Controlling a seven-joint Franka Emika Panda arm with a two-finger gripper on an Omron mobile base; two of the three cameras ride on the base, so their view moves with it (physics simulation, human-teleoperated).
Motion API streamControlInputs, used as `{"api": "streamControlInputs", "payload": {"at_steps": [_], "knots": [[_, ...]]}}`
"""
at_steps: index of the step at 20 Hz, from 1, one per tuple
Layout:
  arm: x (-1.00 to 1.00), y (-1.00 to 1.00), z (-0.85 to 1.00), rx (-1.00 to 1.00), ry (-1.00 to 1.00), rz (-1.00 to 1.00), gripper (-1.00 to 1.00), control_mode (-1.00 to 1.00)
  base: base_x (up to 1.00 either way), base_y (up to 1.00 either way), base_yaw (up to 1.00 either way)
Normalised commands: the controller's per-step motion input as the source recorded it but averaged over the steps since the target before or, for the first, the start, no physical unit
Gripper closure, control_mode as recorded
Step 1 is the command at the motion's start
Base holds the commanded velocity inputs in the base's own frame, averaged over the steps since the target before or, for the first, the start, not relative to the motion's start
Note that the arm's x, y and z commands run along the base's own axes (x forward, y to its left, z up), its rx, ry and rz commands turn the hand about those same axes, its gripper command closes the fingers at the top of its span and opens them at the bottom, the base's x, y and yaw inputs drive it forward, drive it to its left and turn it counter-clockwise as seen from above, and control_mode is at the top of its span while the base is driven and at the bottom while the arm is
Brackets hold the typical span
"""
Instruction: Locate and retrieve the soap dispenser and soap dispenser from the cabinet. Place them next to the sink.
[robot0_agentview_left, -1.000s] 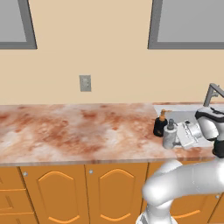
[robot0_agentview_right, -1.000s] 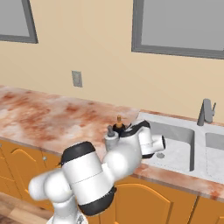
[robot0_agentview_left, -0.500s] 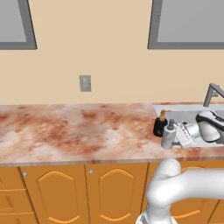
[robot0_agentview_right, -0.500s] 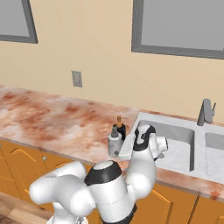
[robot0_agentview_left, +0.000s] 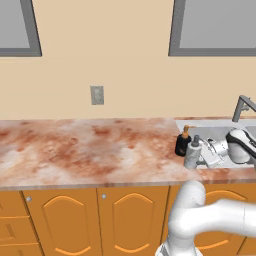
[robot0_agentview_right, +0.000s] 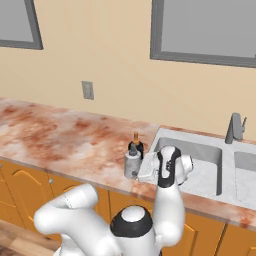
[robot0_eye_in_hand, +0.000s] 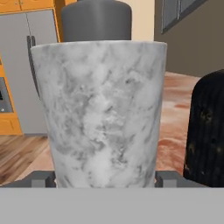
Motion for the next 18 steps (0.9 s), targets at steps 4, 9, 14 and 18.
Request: {"api": "streamControlInputs", "payload": {"at_steps": [4,9,14,18], "knots": [[0.00,0.00,-0.10,0.02,-0.02,0.00,-1.00,-1.00,0.00,0.00,0.00],[0.00,0.00,-0.04,0.01,0.00,0.00,-1.00,-1.00,0.00,0.00,0.00],[0.02,0.00,0.00,0.00,0.00,0.00,-1.00,-1.00,0.00,0.00,0.00],[0.03,-0.29,0.01,-0.04,0.03,0.00,-1.00,-1.00,0.00,0.00,0.00]]}}
